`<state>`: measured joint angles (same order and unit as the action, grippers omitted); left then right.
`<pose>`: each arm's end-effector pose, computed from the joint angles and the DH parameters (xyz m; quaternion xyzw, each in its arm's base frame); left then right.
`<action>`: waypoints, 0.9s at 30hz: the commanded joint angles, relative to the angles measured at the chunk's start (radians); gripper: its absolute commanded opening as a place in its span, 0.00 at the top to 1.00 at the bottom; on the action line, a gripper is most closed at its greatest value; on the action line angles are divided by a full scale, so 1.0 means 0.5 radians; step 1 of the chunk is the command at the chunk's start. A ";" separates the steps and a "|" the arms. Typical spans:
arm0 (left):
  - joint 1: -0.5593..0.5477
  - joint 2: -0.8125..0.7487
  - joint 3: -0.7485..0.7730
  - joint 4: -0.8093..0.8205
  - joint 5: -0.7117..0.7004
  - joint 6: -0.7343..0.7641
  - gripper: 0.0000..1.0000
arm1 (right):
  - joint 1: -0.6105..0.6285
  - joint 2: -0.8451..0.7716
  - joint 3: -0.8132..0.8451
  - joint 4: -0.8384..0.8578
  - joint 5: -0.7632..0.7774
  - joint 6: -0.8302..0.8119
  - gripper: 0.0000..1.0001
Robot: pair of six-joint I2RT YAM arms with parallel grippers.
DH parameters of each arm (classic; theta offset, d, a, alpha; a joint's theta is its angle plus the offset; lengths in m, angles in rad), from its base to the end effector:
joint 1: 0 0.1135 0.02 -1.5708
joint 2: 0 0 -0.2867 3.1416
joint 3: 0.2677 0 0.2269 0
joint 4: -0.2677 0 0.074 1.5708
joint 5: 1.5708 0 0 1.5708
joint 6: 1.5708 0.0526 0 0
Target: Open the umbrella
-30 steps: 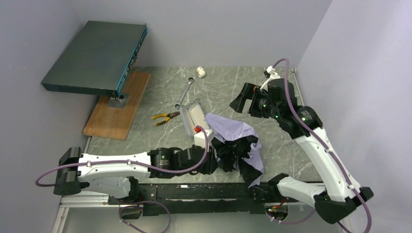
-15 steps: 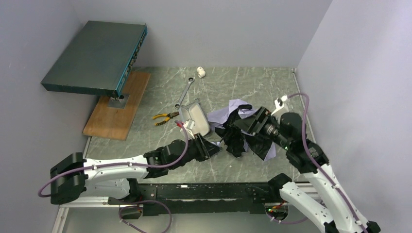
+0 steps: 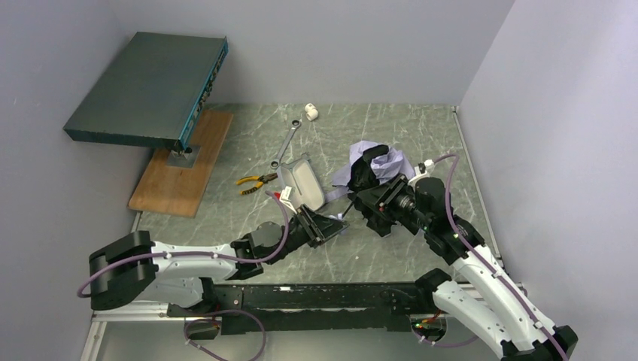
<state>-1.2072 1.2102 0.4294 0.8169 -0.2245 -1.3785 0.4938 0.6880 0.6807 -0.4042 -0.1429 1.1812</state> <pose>0.0969 -0.2218 0.2749 -0.1393 0.6804 -0.6664 0.2710 0.1138 0.0698 0.3035 0.2444 0.7989 0.4459 0.3213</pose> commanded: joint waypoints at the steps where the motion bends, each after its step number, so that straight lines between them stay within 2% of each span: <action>1: -0.009 0.050 0.046 0.685 0.030 -0.061 1.00 | 0.002 -0.028 -0.016 0.174 0.198 0.120 0.61; 5: -0.078 0.100 0.056 0.873 -0.027 -0.024 1.00 | 0.003 0.026 -0.095 0.334 0.379 0.220 0.61; 8: -0.138 0.104 0.056 0.936 -0.100 -0.008 1.00 | 0.002 0.110 -0.055 0.419 0.463 0.237 0.65; 13: -0.149 0.047 0.007 0.895 -0.060 -0.078 1.00 | 0.005 0.285 0.216 0.334 0.538 0.061 0.71; 14: -0.150 0.027 -0.001 0.864 -0.051 -0.078 1.00 | 0.005 0.311 0.263 0.325 0.514 0.003 0.75; 15: -0.150 0.002 -0.004 0.816 -0.037 -0.068 1.00 | 0.005 0.333 0.310 0.322 0.470 -0.068 0.84; 16: -0.150 -0.033 -0.002 0.754 -0.016 -0.037 1.00 | 0.007 0.364 0.353 0.278 0.421 -0.134 0.98; 18: -0.141 -0.103 0.012 0.595 0.081 0.106 0.99 | 0.008 0.452 0.470 0.121 0.313 -0.260 1.00; 19: -0.134 -0.170 0.026 0.458 0.106 0.197 0.90 | 0.013 0.501 0.540 0.010 0.247 -0.321 1.00; 22: -0.131 -0.482 0.149 -0.413 0.051 0.365 0.41 | 0.052 0.608 0.701 -0.278 0.161 -0.516 1.00; 23: -0.134 -0.562 0.224 -0.745 -0.007 0.426 0.28 | 0.067 0.623 0.751 -0.379 0.180 -0.569 1.00; 24: -0.135 -0.614 0.300 -1.021 -0.063 0.473 0.19 | 0.089 0.613 0.777 -0.439 0.197 -0.618 1.00; 26: -0.142 -0.687 0.435 -1.442 -0.191 0.610 0.08 | 0.113 0.580 0.816 -0.571 0.230 -0.676 1.00; 27: -0.147 -0.707 0.496 -1.591 -0.238 0.665 0.05 | 0.129 0.557 0.826 -0.617 0.264 -0.697 1.00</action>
<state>-1.2728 0.9241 0.5346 0.4828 -0.2779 -1.2068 0.5362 1.0077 1.0225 -0.5575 -0.0544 0.9707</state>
